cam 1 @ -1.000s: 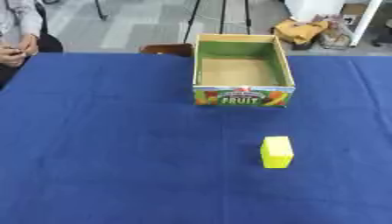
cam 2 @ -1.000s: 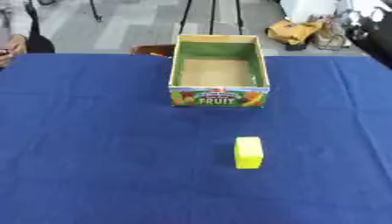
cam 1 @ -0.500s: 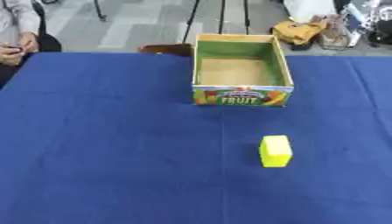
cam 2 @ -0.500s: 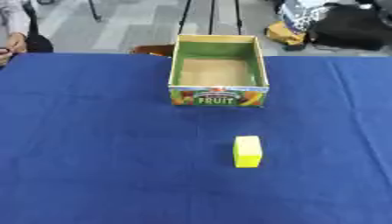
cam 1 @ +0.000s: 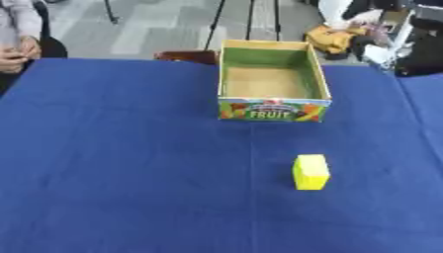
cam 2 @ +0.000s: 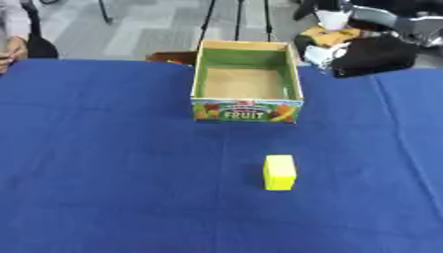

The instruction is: Pick up objects on the table and place them in the box.

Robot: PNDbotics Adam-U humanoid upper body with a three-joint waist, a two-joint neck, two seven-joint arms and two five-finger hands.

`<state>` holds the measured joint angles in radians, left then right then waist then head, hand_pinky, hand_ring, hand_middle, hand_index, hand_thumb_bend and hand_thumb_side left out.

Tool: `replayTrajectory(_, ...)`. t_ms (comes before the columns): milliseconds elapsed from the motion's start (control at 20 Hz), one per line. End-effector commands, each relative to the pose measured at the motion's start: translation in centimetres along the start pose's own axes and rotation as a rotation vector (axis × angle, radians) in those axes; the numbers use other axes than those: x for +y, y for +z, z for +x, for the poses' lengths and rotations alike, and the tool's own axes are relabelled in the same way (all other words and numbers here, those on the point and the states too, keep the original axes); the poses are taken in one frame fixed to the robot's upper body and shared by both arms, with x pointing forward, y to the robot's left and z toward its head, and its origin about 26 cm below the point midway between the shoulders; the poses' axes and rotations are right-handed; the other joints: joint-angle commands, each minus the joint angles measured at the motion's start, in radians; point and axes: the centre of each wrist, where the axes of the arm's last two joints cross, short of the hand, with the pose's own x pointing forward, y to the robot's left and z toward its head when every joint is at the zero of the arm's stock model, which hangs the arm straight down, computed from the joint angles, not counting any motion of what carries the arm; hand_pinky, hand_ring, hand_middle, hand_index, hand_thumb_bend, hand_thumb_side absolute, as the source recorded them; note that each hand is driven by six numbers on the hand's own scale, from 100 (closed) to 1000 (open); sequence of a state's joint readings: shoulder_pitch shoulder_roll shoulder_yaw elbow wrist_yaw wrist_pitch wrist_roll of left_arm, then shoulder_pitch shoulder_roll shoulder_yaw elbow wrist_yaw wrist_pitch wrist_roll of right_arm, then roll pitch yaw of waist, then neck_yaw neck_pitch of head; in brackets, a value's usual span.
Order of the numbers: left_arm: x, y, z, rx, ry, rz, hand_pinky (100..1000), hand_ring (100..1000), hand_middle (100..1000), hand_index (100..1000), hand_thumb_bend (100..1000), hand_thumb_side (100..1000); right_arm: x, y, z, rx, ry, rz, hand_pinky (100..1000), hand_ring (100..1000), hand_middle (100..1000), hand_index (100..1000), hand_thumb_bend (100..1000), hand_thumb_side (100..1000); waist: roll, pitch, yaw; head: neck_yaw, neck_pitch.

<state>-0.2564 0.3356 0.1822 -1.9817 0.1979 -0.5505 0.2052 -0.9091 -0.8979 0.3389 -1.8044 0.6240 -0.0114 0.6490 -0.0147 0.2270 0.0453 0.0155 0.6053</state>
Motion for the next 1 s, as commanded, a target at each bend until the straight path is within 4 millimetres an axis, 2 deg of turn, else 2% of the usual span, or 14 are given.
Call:
replayTrajectory(50, 0.1, -0.9, 0.5, -0.031, -0.004, -0.028, 605, 747, 855, 966, 100, 1000, -0.7, 0.7, -0.8, 0.014, 0.010, 0.039, 817, 901, 853, 907, 100, 972, -0.001, -0.019, -0.001, 0.000, -0.006)
replayTrajectory(250, 0.1, -0.9, 0.5, -0.031, -0.004, -0.028, 605, 747, 855, 966, 100, 1000, -0.2, 0.6, -0.6, -0.014, -0.004, 0.100, 819, 904, 856, 901, 100, 998, -0.003, -0.018, -0.001, -0.001, -0.007)
replayTrajectory(350, 0.1, -0.9, 0.5, -0.031, -0.004, -0.029, 605, 747, 855, 966, 100, 1000, 0.0, 0.5, -0.4, -0.033, -0.014, 0.126, 825, 904, 852, 911, 158, 1000, -0.004, -0.018, 0.000, -0.002, -0.008)
replayTrajectory(400, 0.1, -0.9, 0.5, -0.031, -0.004, -0.029, 605, 747, 855, 966, 100, 1000, 0.2, 0.4, -0.2, -0.045, -0.019, 0.141, 828, 905, 847, 917, 236, 1000, -0.004, -0.017, 0.000, -0.002, -0.008)
replayTrajectory(550, 0.1, -0.9, 0.5, -0.032, -0.003, -0.029, 605, 747, 856, 966, 100, 1000, 0.5, 0.3, 0.4, -0.071, -0.032, 0.177, 834, 907, 846, 931, 329, 1000, -0.004, -0.016, 0.001, -0.004, -0.009)
replayTrajectory(600, 0.1, -0.9, 0.5, -0.032, -0.002, -0.029, 605, 747, 856, 966, 100, 1000, 0.6, 0.3, 0.6, -0.078, -0.040, 0.189, 847, 911, 852, 945, 400, 978, -0.004, -0.015, 0.001, -0.005, -0.010)
replayTrajectory(650, 0.0, -1.0, 0.5, -0.032, -0.001, -0.029, 605, 747, 856, 966, 100, 1000, 0.8, 0.2, 0.7, -0.081, -0.051, 0.201, 851, 913, 853, 948, 415, 971, -0.004, -0.014, 0.001, -0.005, -0.010)
replayTrajectory(750, 0.0, -1.0, 0.5, -0.032, 0.000, -0.029, 605, 747, 856, 966, 100, 1000, 1.1, 0.1, 1.1, -0.084, -0.082, 0.222, 871, 917, 852, 957, 488, 892, -0.003, -0.013, 0.001, -0.006, -0.012)
replayTrajectory(800, 0.0, -1.0, 0.5, -0.032, 0.001, -0.029, 605, 747, 856, 966, 100, 1000, 1.3, 0.0, 1.2, -0.086, -0.101, 0.236, 885, 920, 850, 966, 551, 779, -0.003, -0.012, 0.002, -0.007, -0.013)
replayTrajectory(900, -0.1, -1.0, 0.5, -0.032, 0.002, -0.027, 605, 747, 857, 966, 100, 1000, 1.7, -0.2, 1.5, -0.090, -0.145, 0.271, 897, 918, 844, 973, 552, 666, -0.002, -0.011, 0.002, -0.008, -0.015)
replayTrajectory(1000, -0.1, -1.0, 0.5, -0.032, 0.004, -0.027, 605, 747, 857, 966, 100, 1000, 1.9, -0.4, 1.7, -0.088, -0.180, 0.301, 906, 923, 851, 981, 533, 609, -0.002, -0.010, 0.003, -0.009, -0.017)
